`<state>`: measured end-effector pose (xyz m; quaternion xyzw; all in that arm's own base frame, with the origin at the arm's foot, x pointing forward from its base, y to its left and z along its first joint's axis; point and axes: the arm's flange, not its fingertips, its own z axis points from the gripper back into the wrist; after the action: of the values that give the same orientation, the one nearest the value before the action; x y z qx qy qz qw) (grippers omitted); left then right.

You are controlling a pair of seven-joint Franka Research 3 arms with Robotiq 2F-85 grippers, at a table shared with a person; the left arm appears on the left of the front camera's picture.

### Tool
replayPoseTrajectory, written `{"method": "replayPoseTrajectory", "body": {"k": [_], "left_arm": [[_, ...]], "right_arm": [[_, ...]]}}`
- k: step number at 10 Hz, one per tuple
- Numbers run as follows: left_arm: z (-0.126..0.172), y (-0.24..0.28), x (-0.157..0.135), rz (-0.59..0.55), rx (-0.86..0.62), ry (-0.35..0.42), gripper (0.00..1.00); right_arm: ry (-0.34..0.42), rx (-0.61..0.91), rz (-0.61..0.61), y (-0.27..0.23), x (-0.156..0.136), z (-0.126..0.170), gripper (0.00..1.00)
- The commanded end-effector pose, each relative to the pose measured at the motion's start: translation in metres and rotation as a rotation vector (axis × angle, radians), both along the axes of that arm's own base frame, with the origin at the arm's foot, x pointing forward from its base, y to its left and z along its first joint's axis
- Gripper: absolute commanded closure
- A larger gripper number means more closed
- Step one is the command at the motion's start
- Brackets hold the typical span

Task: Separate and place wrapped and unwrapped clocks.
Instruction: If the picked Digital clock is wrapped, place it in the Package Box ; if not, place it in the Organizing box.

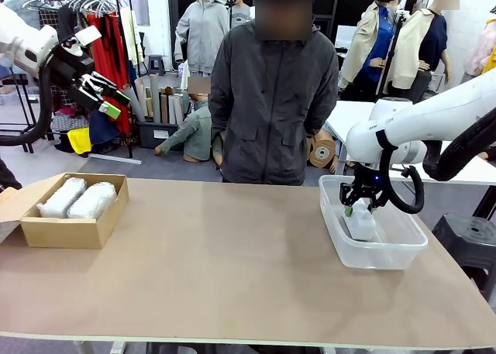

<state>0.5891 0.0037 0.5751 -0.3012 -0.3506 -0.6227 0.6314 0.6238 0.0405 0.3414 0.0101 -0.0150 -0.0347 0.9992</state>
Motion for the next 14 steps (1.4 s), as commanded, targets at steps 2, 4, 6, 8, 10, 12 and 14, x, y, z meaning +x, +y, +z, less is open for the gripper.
{"method": "replayPoseTrajectory", "body": {"k": [2,4,6,8,10,12,14], "left_arm": [[0.0,0.0,-0.002,0.003,0.008,-0.003,0.0],[0.0,0.0,-0.002,0.003,0.008,-0.003,0.0],[0.0,0.0,-0.002,0.003,0.008,-0.003,0.0],[0.0,0.0,-0.002,0.003,0.008,-0.003,0.0],[0.0,0.0,-0.002,0.003,0.008,-0.003,0.0],[0.0,0.0,-0.002,0.003,0.008,-0.003,0.0],[0.0,0.0,-0.002,0.003,0.008,-0.003,0.0]], "right_arm": [[0.005,-0.024,0.013,-0.007,-0.008,0.025,0.0],[0.014,-0.02,0.027,-0.011,-0.012,0.041,0.0],[0.024,-0.023,0.052,-0.014,-0.014,0.052,0.0],[0.058,0.018,0.005,-0.016,-0.012,0.058,0.0],[0.021,-0.013,0.025,-0.009,-0.015,0.052,0.0],[0.021,-0.013,0.025,-0.009,-0.015,0.052,0.0],[0.021,-0.013,0.025,-0.009,-0.015,0.052,0.0]]}}
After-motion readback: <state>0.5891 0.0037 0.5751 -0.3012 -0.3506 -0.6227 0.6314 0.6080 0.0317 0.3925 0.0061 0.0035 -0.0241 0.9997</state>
